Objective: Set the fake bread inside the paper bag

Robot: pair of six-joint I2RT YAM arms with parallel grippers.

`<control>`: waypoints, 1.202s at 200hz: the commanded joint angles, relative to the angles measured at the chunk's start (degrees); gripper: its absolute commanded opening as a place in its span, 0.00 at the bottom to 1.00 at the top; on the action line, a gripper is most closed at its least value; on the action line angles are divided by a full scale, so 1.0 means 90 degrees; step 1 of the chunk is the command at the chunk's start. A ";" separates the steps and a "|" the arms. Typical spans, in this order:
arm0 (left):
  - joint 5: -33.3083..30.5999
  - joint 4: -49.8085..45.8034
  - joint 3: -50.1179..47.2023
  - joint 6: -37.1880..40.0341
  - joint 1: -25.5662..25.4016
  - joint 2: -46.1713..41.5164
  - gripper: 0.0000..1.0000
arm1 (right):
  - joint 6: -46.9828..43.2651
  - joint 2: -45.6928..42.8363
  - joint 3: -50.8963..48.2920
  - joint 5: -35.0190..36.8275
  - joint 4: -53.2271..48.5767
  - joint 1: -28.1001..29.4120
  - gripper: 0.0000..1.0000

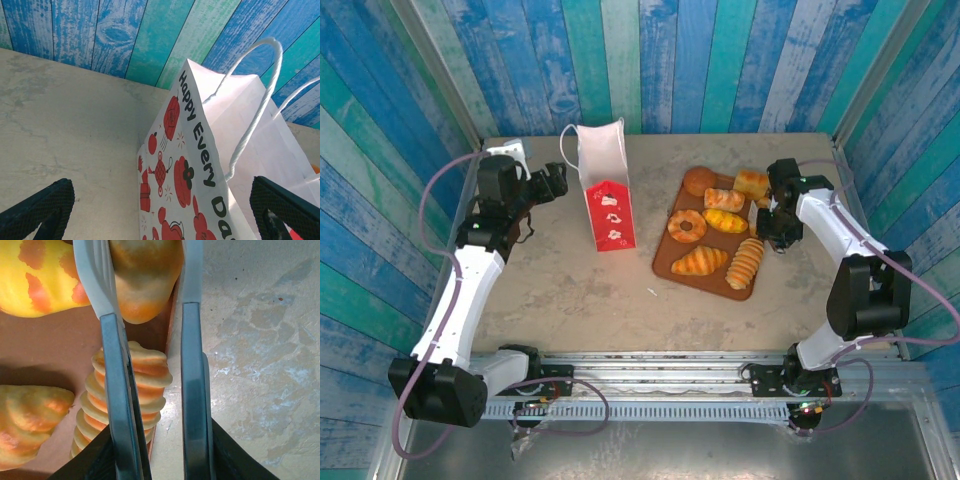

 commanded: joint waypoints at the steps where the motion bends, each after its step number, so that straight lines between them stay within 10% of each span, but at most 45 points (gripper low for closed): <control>1: -0.0197 -0.0093 0.0112 0.0128 -0.0014 -0.0332 0.94 | 0.0072 -0.0085 0.0099 0.0218 0.0014 0.0036 0.27; 70: -0.0252 -0.0429 0.0723 0.0040 0.0154 -0.0226 0.94 | 0.0093 -0.0920 -0.0092 0.0444 0.0060 0.0040 0.03; 187: 0.3015 -0.1114 0.2324 -0.0102 0.1105 0.1132 1.00 | 0.0083 -0.2772 0.0731 0.0105 0.0323 0.0523 0.01; 240: 0.4329 -0.0953 0.2843 -0.0165 0.1088 0.2250 0.81 | 0.0415 -0.2705 0.1663 -0.0860 0.1848 0.0987 0.01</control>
